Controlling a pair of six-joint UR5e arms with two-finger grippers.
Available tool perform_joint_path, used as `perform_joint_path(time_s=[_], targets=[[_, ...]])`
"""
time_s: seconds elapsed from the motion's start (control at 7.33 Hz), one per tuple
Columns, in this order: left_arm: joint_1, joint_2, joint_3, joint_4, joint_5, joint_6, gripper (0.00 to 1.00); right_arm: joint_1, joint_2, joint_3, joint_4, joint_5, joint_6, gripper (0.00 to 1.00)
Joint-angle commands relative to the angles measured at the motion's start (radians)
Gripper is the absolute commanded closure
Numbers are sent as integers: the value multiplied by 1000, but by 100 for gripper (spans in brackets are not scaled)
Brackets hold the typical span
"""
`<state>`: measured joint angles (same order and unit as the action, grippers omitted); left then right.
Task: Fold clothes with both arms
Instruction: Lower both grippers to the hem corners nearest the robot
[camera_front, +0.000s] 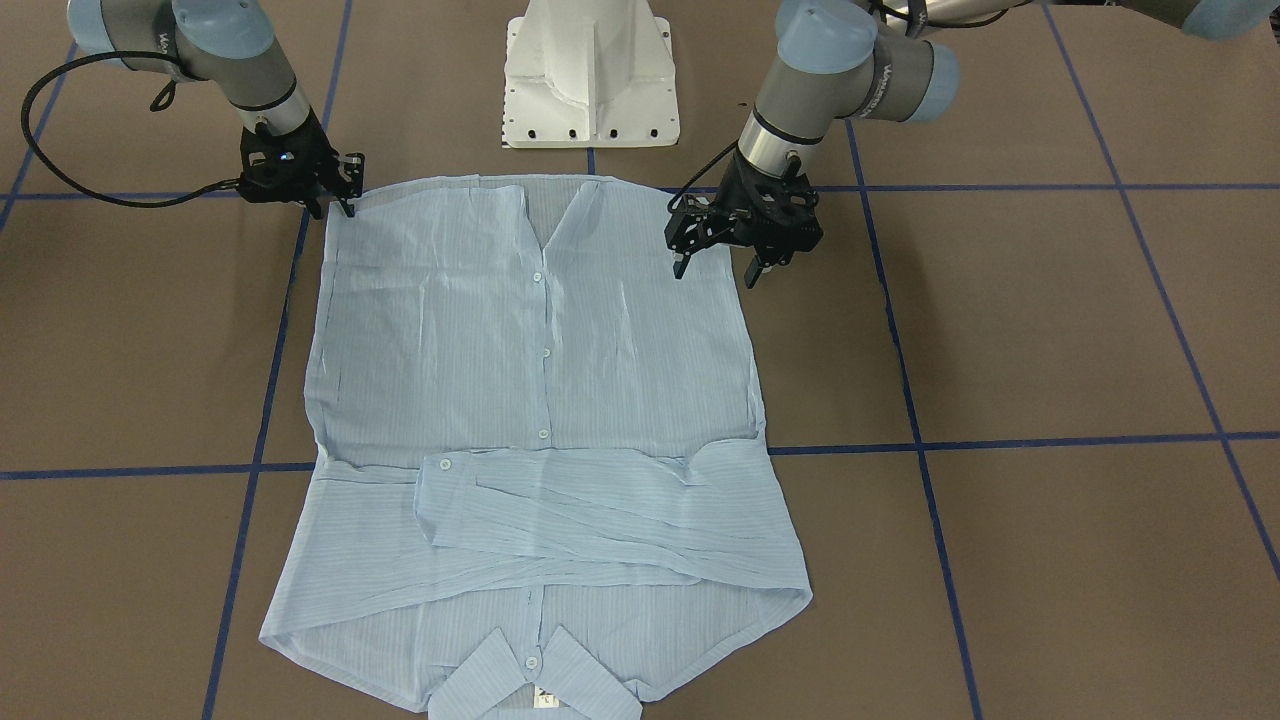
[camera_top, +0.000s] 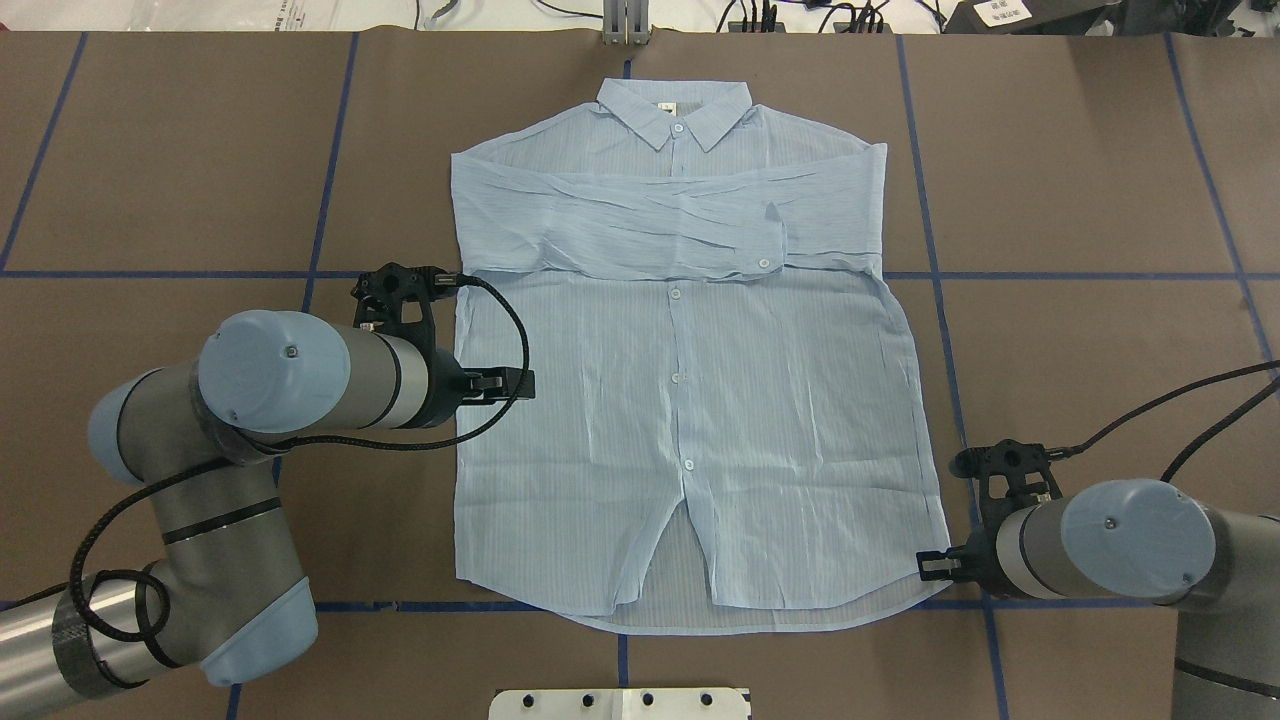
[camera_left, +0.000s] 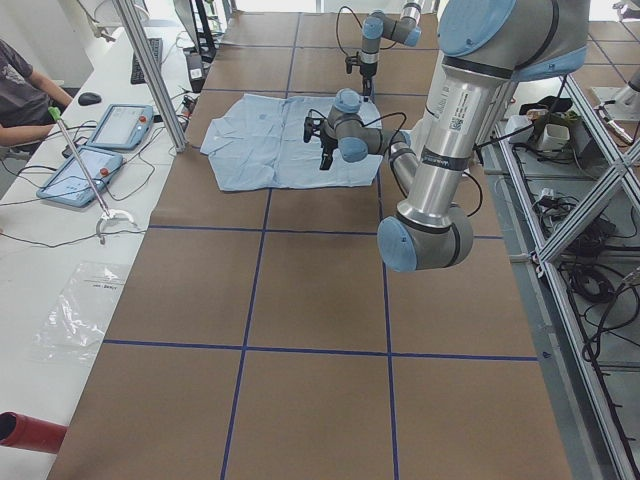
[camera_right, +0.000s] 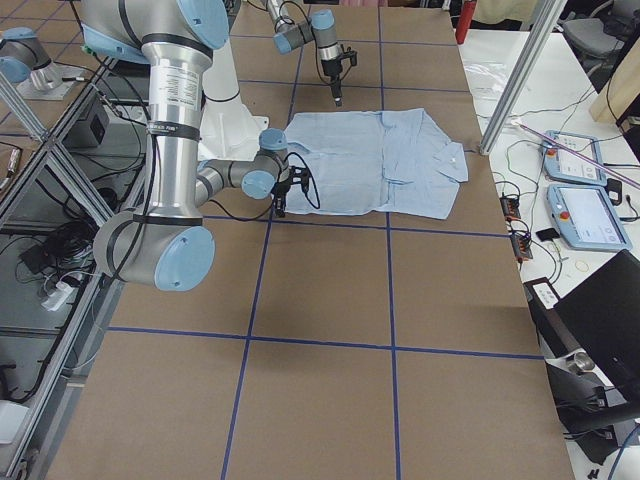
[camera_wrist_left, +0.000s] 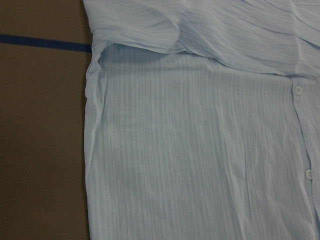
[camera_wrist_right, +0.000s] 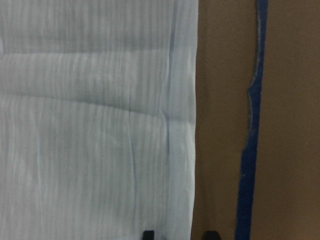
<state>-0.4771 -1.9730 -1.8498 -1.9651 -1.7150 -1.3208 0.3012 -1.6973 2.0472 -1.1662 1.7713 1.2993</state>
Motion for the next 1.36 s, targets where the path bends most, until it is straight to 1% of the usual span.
perform_joint_path(time_s=[0.0,0.14,0.41,0.55,0.82,0.96,1.23], targets=[[0,0,9,-1,3,2,0,1,-2,4,-1,8,0,82],[0,0,9,-1,3,2,0,1,-4,7,0,7,0,100],[0,11,9,-3,3,2,0,4,-4,37,0,7,0,100],[2,31,7,-3,0,2,0,15,-4,56,-1,7,20,100],[17,81,-5,-9,-3,2,0,21,-2,56,3,3,37,100],[50,89,-29,8,-3,-39,0,21,-1,54,5,2,49,100],[115,91,-32,46,-2,-115,1,21,5,56,8,2,58,100]])
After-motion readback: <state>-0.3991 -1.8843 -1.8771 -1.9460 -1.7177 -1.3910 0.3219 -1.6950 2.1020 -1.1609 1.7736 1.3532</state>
